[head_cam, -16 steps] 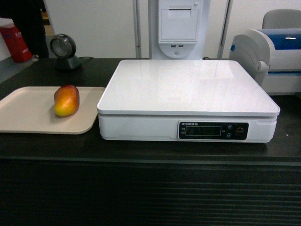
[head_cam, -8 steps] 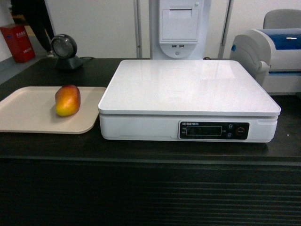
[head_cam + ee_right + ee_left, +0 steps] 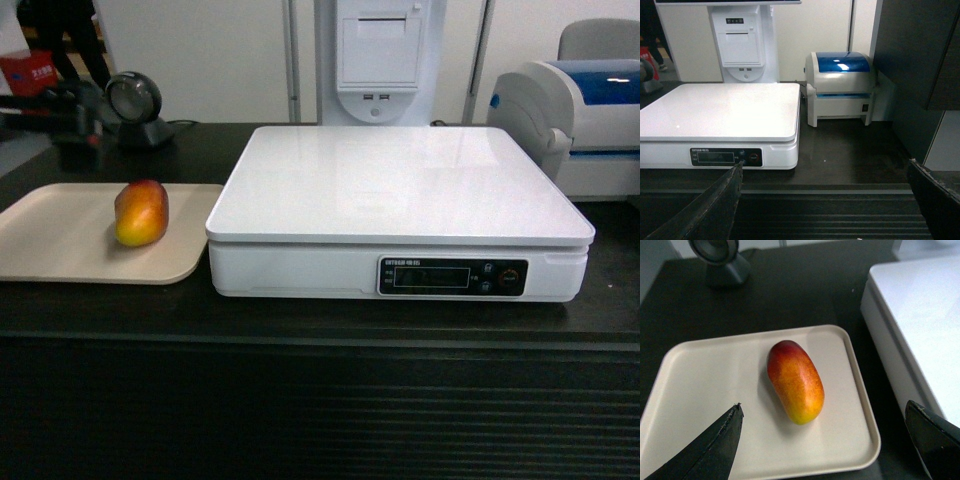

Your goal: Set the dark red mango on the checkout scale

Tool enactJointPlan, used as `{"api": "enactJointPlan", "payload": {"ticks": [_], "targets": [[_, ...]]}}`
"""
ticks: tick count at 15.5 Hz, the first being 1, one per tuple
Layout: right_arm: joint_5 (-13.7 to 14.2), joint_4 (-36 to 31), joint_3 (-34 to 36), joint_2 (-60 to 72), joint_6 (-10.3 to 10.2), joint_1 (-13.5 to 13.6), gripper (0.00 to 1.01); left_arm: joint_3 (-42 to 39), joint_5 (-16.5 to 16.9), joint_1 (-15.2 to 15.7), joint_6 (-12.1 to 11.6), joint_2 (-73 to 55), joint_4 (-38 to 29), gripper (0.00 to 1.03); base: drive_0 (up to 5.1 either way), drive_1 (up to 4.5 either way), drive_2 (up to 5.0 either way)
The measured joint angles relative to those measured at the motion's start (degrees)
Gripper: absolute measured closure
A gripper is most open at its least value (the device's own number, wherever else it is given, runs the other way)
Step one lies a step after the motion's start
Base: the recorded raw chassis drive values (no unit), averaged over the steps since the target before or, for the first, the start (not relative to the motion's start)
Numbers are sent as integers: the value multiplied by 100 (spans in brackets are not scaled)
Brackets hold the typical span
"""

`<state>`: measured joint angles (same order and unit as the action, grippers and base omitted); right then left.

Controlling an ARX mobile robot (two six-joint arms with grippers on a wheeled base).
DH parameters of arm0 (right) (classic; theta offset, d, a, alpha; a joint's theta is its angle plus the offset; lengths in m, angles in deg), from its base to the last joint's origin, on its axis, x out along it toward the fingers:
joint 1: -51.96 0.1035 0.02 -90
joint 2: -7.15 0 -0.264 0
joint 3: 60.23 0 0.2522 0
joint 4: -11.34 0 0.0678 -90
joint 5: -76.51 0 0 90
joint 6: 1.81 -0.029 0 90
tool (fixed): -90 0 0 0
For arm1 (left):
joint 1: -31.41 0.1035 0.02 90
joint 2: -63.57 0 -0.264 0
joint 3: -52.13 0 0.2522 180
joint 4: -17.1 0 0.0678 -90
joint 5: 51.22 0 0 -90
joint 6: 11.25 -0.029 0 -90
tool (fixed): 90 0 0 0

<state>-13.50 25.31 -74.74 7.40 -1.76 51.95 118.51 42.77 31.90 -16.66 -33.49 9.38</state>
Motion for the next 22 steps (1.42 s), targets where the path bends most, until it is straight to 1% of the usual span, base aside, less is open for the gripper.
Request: {"api": "enactJointPlan", "payload": {"ticks": [2, 4, 5, 6, 7, 8, 11, 12, 15, 17, 18, 21, 22], "targets": [[-2, 0, 0, 0, 0, 0, 3, 1150, -26, -81, -140, -1235, 498, 5, 0, 0, 0], [-2, 0, 0, 0, -2, 0, 3, 2177, -92, -103, -155, -2017, 1064, 5, 0, 0, 0], [-2, 2, 0, 0, -2, 0, 3, 2568, 11, -122, -142, -2256, 1351, 5, 0, 0, 0], [-2, 0, 0, 0, -2, 0, 3, 2933, 7, -149, -131, -2483, 1591, 5, 0, 0, 0], [-2, 0, 0, 0, -2, 0, 3, 3193, -120, -149, -166, -2677, 1759, 5, 0, 0, 0], [-2, 0, 0, 0, -2, 0, 3, 3362, -190, -153, -205, -2844, 1869, 5, 0, 0, 0], [-2, 0, 0, 0, -2, 0, 3, 3689, -310, -140, -221, -3263, 2238, 5, 0, 0, 0], [-2, 0, 0, 0, -2, 0, 3, 3827, -420, -109, -216, -3368, 2284, 5, 0, 0, 0], [-2, 0, 0, 0, 0, 0, 3, 4153, -420, -63, -205, -3635, 2452, 5, 0, 0, 0], [-2, 0, 0, 0, -2, 0, 3, 4428, -358, -44, -109, -3912, 2608, 5, 0, 0, 0], [-2, 0, 0, 0, -2, 0, 3, 4546, -284, -33, -103, -4015, 2682, 5, 0, 0, 0], [-2, 0, 0, 0, -2, 0, 3, 4778, -48, -26, -122, -4201, 2793, 5, 0, 0, 0], [-2, 0, 0, 0, -2, 0, 3, 4782, -2, -26, -175, -4210, 2863, 5, 0, 0, 0]]}}
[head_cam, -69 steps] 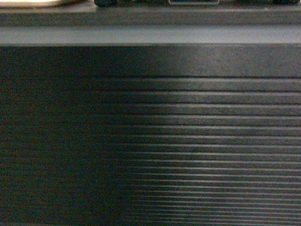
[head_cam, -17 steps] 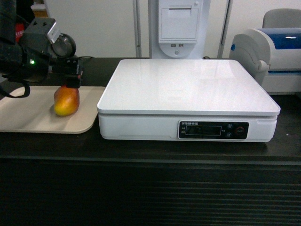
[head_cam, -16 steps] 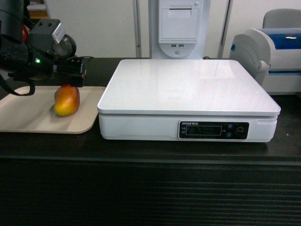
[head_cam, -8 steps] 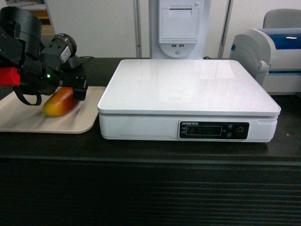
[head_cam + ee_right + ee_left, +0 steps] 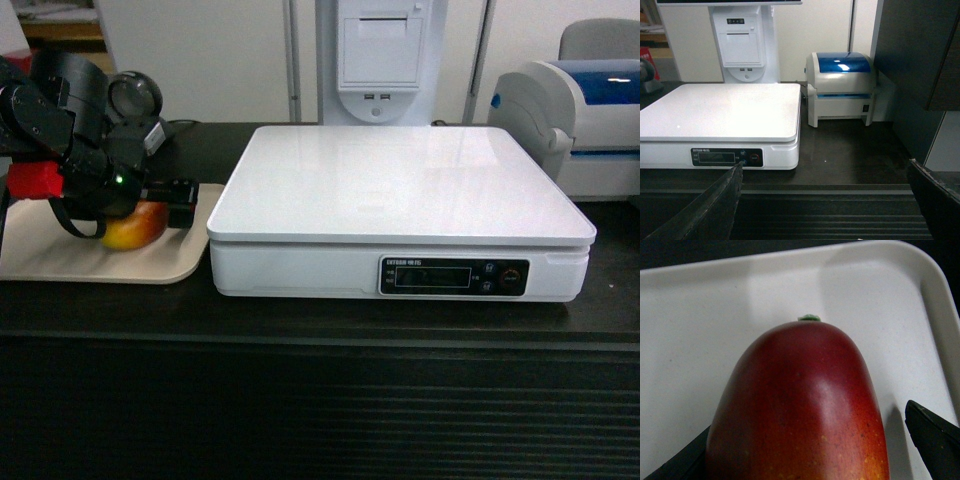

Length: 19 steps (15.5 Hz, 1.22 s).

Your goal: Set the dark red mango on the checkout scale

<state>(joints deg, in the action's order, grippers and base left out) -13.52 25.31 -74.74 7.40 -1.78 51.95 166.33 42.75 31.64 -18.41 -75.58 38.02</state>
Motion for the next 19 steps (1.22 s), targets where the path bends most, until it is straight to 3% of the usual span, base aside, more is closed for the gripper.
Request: {"api": "enactJointPlan", "payload": {"ticks": [2, 5, 6, 17, 18, 19], "targets": [[0, 0, 0, 0, 0, 0, 3, 7, 26, 0, -96, 0, 92, 8, 0, 0, 0], [0, 0, 0, 0, 0, 0, 3, 7, -46, 33, -234, 0, 94, 36, 0, 0, 0], [0, 0, 0, 0, 0, 0, 3, 4, -50, 42, -245, 0, 90, 40, 0, 0, 0], [0, 0, 0, 0, 0, 0, 3, -732, -164, -33, -485, 905, -378, 42, 0, 0, 0], [0, 0, 0, 0, 0, 0, 3, -737, -164, -118, -476, 1165, -385, 42, 0, 0, 0], [0, 0, 0, 0, 0, 0, 3, -509, -181, -743, -199, 1869, -321, 42, 0, 0, 0]]}}
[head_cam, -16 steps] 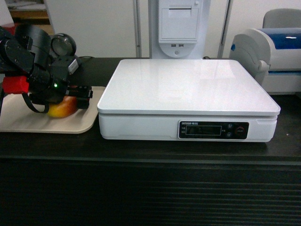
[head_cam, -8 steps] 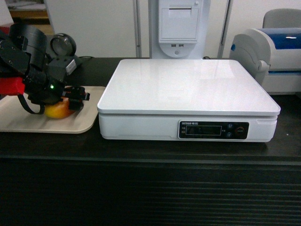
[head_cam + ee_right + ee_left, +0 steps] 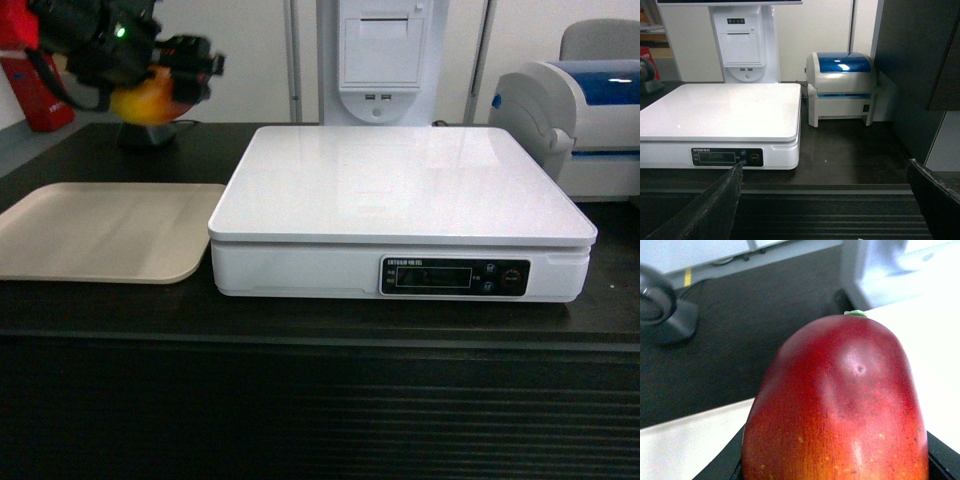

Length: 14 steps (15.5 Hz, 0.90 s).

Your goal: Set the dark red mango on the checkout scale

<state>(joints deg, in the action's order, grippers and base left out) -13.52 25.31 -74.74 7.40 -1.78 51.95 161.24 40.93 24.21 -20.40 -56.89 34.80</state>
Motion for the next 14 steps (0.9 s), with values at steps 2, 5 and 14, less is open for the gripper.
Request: {"api": "enactJointPlan", "payload": {"ticks": [2, 5, 14], "targets": [[0, 0, 0, 0, 0, 0, 3, 721, -155, -1655, 420, -114, 391, 42, 0, 0, 0], [0, 0, 0, 0, 0, 0, 3, 782, -284, -2212, 444, -372, 466, 42, 0, 0, 0], [0, 0, 0, 0, 0, 0, 3, 2284, -977, -2409, 586, -1825, 1447, 42, 0, 0, 0]]}}
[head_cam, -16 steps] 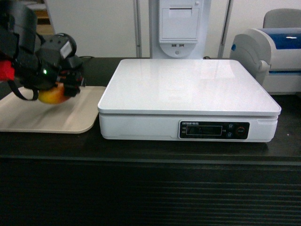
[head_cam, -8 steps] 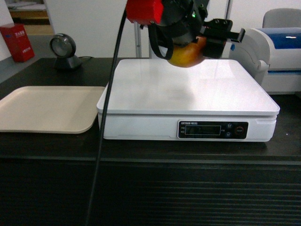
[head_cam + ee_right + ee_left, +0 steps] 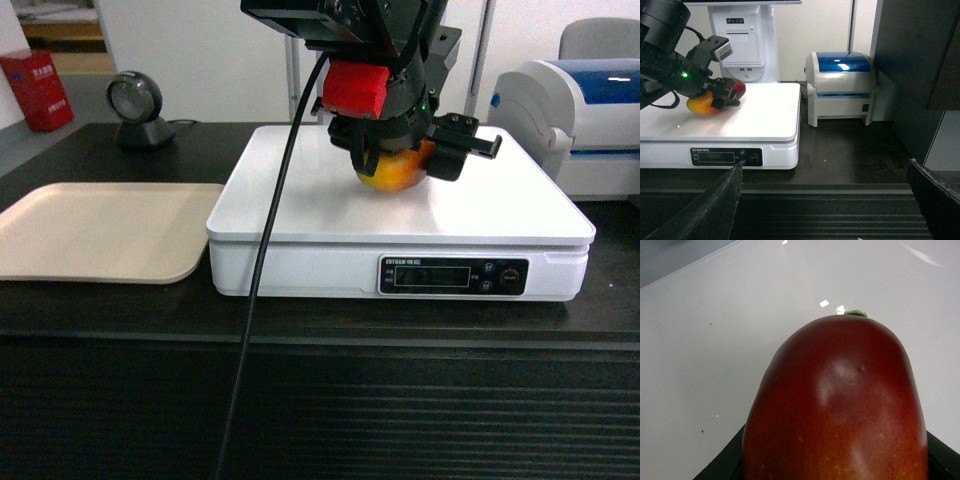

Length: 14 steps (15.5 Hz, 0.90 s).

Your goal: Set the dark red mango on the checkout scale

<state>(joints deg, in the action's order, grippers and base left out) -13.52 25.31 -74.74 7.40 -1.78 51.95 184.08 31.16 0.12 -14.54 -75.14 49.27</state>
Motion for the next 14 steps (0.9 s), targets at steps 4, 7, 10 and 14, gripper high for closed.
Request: {"api": "enactJointPlan", "payload": {"ticks": [4, 7, 10, 14], "targets": [[0, 0, 0, 0, 0, 0, 3, 597, -20, 28, 140, -348, 337, 15, 0, 0, 0], [0, 0, 0, 0, 2, 0, 3, 595, 22, 2, 129, -341, 133, 6, 0, 0, 0], [0, 0, 0, 0, 0, 0, 3, 343, 166, 0, 33, 22, -267, 5, 0, 0, 0], [0, 0, 0, 0, 2, 0, 3, -763, 837, 166, 35, 1696, -1460, 5, 0, 0, 0]]}}
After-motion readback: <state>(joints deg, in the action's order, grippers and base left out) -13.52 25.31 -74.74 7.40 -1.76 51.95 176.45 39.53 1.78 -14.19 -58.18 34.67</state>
